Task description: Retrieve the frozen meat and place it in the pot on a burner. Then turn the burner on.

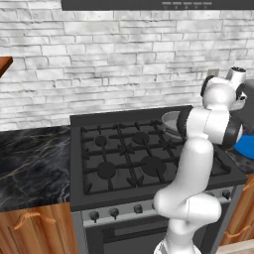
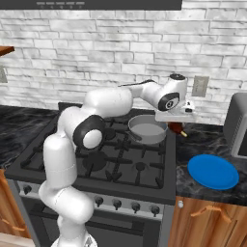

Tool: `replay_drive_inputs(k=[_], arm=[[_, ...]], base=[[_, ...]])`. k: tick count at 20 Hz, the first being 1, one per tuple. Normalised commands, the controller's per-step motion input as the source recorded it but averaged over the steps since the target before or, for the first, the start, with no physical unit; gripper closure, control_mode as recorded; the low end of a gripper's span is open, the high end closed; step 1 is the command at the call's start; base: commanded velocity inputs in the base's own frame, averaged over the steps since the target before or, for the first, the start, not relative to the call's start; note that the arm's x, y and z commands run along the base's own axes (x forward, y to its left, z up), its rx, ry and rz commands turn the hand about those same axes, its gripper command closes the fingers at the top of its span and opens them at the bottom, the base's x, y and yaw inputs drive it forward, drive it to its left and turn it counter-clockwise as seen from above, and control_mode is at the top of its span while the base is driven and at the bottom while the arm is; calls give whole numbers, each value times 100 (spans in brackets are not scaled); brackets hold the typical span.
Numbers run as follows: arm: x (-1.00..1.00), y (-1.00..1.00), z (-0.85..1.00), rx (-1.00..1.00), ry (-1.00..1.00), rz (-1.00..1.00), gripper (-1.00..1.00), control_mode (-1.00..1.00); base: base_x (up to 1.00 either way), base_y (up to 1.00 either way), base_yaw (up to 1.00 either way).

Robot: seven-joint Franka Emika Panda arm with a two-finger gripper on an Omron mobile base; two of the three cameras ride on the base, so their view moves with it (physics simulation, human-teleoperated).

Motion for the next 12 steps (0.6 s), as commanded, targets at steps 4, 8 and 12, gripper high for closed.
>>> replay_drive_inputs(k=[4, 8, 12], arm=[[90, 48, 0, 0, 0, 14, 100, -100], [96, 45, 0, 3, 0, 24, 100, -100], [74, 24, 0, 5, 11, 28, 100, -100]], base=[[0, 0, 0], [0, 0, 0], [0, 0, 0]])
